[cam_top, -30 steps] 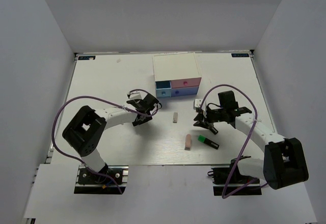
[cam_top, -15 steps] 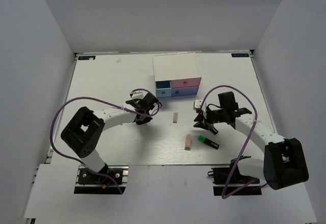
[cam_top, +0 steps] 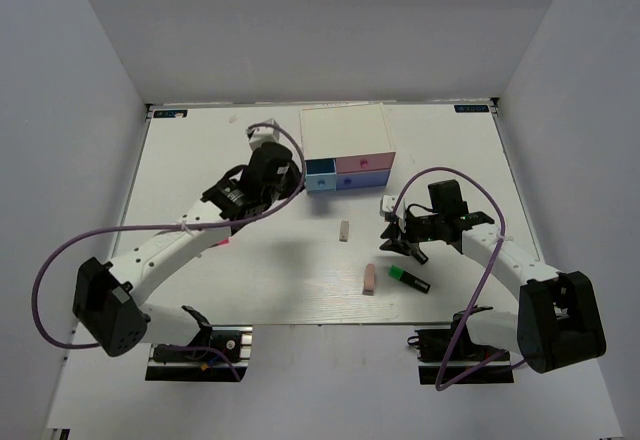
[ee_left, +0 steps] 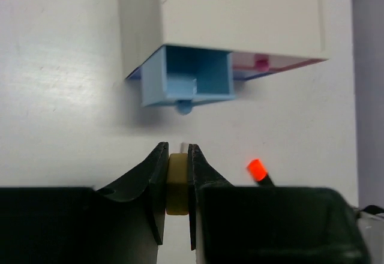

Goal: Sort the stationery into containers
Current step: Pick up the stationery from the center of the board, then place the stationery in the drawer.

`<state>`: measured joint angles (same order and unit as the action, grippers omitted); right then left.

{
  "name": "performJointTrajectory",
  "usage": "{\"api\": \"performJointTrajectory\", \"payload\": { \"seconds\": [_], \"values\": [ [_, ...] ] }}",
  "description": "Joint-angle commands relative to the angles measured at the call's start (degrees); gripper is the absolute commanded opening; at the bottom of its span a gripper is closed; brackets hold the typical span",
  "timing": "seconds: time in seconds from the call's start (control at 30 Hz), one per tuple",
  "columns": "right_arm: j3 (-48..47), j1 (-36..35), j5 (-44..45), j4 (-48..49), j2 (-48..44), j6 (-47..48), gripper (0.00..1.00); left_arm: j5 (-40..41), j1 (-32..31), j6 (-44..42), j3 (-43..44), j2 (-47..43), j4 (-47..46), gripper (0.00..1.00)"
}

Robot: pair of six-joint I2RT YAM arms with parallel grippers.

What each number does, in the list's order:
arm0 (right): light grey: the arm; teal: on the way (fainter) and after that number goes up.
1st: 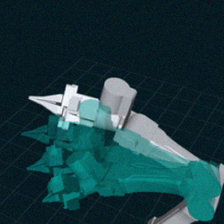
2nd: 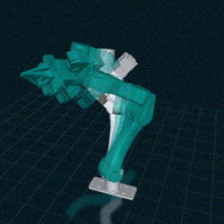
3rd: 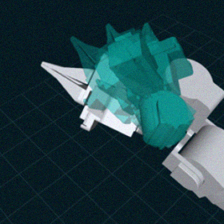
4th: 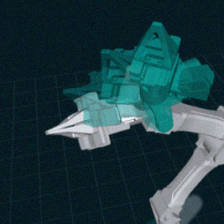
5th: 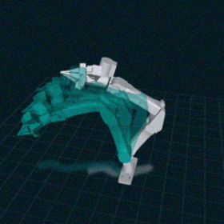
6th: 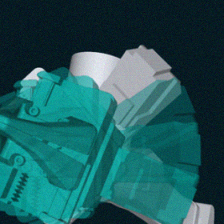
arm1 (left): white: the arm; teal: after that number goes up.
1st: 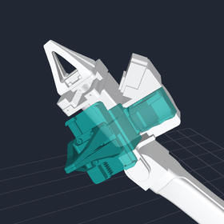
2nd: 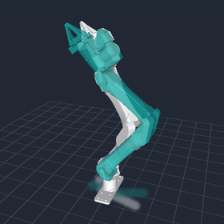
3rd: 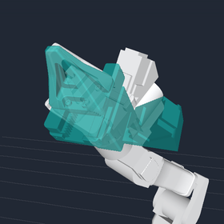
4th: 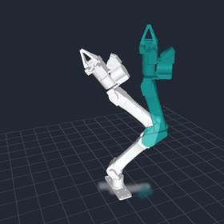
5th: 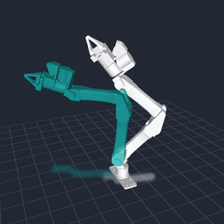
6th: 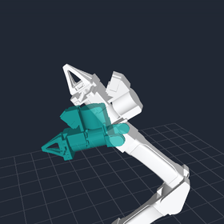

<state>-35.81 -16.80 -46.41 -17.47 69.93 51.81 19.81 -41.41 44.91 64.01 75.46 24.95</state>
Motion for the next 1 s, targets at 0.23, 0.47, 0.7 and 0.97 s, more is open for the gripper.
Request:
{"api": "performJointTrajectory", "payload": {
  "seconds": [0.23, 0.47, 0.7, 0.97],
  "values": [
    [0.39, -0.08, -0.26, 0.69, -2.43, -0.4, 0.39, -0.57, 0.19, -4.48, 15.35, 14.44, -3.59, 0.04],
    [1.45, -0.16, -0.26, 0.69, -3.13, -0.66, 0.39, 2.16, 0.19, -6.76, 19.48, 18.32, -3.59, 0.04],
    [1.27, -0.08, -0.34, 0.95, -2.96, -0.66, 0.4, 4.01, 0.19, -6.76, 20.63, 20.95, -4.12, 0.05],
    [1.18, -0.17, -0.17, 1.04, -2.78, -0.75, 0.4, 5.06, 0.19, -6.76, 20.63, 22.54, -3.59, 0.05]
  ]
}}
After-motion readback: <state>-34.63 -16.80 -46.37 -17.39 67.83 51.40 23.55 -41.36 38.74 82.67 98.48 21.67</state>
